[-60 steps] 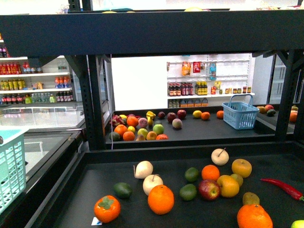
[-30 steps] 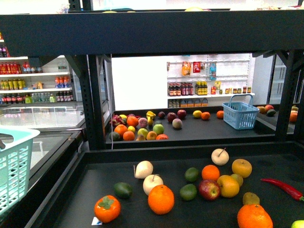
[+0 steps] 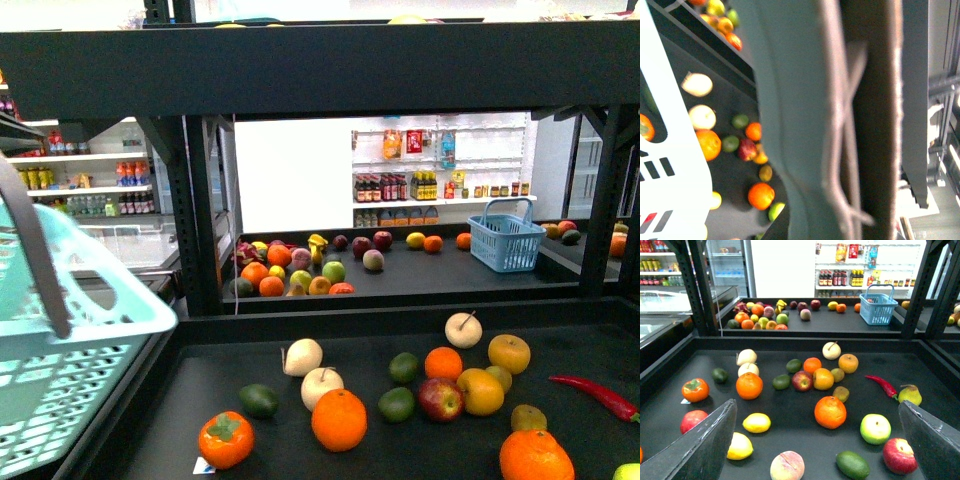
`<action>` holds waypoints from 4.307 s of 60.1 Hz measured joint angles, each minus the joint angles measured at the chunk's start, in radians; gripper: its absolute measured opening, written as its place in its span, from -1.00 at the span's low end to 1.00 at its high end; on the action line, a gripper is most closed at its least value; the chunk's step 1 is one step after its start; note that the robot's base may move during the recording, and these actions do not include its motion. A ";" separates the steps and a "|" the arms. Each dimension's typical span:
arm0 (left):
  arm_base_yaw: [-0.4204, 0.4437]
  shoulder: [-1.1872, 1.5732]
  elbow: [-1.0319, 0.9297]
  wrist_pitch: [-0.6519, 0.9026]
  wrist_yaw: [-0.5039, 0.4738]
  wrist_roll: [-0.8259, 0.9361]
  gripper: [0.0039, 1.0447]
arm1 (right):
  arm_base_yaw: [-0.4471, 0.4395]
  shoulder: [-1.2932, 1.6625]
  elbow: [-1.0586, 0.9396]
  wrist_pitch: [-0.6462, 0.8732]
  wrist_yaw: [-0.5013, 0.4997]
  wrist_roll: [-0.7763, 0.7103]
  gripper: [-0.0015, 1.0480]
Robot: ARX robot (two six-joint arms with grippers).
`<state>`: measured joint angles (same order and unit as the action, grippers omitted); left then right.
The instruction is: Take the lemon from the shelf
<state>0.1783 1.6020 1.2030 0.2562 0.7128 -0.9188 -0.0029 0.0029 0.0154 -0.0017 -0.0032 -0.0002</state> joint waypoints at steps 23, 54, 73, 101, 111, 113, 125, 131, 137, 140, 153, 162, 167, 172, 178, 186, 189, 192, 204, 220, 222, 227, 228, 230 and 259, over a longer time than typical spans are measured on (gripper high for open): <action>-0.264 0.056 0.017 0.024 0.058 0.074 -0.89 | 0.000 0.000 0.000 0.000 0.000 0.000 0.86; -0.490 0.244 0.193 0.053 -0.029 0.093 -0.89 | 0.000 0.000 0.000 0.000 0.000 0.000 0.86; -0.492 0.252 0.194 0.051 -0.032 0.101 -0.89 | -0.003 0.548 0.108 -0.064 0.077 0.123 0.86; -0.492 0.253 0.194 0.051 -0.033 0.105 -0.89 | 0.074 1.810 0.490 0.562 -0.016 0.067 0.86; -0.493 0.253 0.194 0.051 -0.031 0.106 -0.89 | 0.065 2.054 0.660 0.612 -0.074 -0.010 0.86; -0.493 0.253 0.194 0.051 -0.032 0.106 -0.89 | 0.061 2.108 0.702 0.623 -0.093 -0.034 0.86; -0.493 0.253 0.194 0.051 -0.032 0.106 -0.89 | 0.043 2.361 0.928 0.616 -0.203 -0.212 0.86; -0.493 0.253 0.194 0.051 -0.032 0.106 -0.89 | 0.045 2.430 1.018 0.613 -0.244 -0.296 0.86; -0.493 0.253 0.194 0.051 -0.032 0.106 -0.89 | 0.047 2.494 1.114 0.597 -0.275 -0.381 0.86; -0.493 0.253 0.194 0.051 -0.032 0.106 -0.89 | 0.048 2.518 1.151 0.589 -0.286 -0.414 0.86; -0.493 0.253 0.194 0.051 -0.032 0.106 -0.89 | 0.058 2.623 1.310 0.547 -0.326 -0.580 0.86; -0.493 0.253 0.194 0.051 -0.032 0.106 -0.89 | 0.071 2.671 1.390 0.512 -0.348 -0.667 0.86; -0.493 0.253 0.194 0.051 -0.032 0.106 -0.89 | 0.085 2.705 1.452 0.462 -0.366 -0.733 0.86; -0.493 0.253 0.194 0.051 -0.032 0.106 -0.89 | 0.093 2.725 1.484 0.437 -0.371 -0.763 0.86; -0.493 0.253 0.194 0.051 -0.032 0.106 -0.89 | 0.104 2.773 1.564 0.410 -0.366 -0.780 0.86; -0.493 0.253 0.194 0.051 -0.032 0.106 -0.89 | 0.106 2.833 1.675 0.369 -0.355 -0.782 0.86; -0.493 0.253 0.194 0.051 -0.032 0.106 -0.89 | 0.106 2.848 1.704 0.359 -0.354 -0.782 0.86; -0.493 0.253 0.194 0.051 -0.032 0.106 -0.89 | 0.106 2.864 1.739 0.344 -0.354 -0.782 0.86; -0.493 0.253 0.194 0.051 -0.032 0.106 -0.89 | 0.106 2.910 1.852 0.292 -0.364 -0.775 0.86; -0.493 0.253 0.194 0.051 -0.032 0.106 -0.89 | 0.108 2.983 2.007 0.155 -0.419 -0.776 0.86; -0.493 0.253 0.194 0.051 -0.032 0.106 -0.89 | 0.108 2.996 2.029 0.138 -0.425 -0.776 0.86; -0.493 0.253 0.194 0.051 -0.032 0.106 -0.89 | 0.109 3.023 2.077 0.107 -0.432 -0.776 0.86; -0.493 0.253 0.194 0.051 -0.032 0.106 -0.89 | 0.109 3.033 2.094 0.098 -0.432 -0.775 0.86; -0.493 0.253 0.194 0.051 -0.032 0.106 -0.89 | 0.110 3.043 2.113 0.089 -0.433 -0.774 0.86; -0.493 0.253 0.194 0.051 -0.032 0.106 -0.89 | 0.102 3.051 2.134 0.122 -0.468 -0.687 0.06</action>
<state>-0.3145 1.8545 1.3968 0.3069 0.6807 -0.8127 0.0990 3.0543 2.1498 0.1200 -0.4709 -0.6876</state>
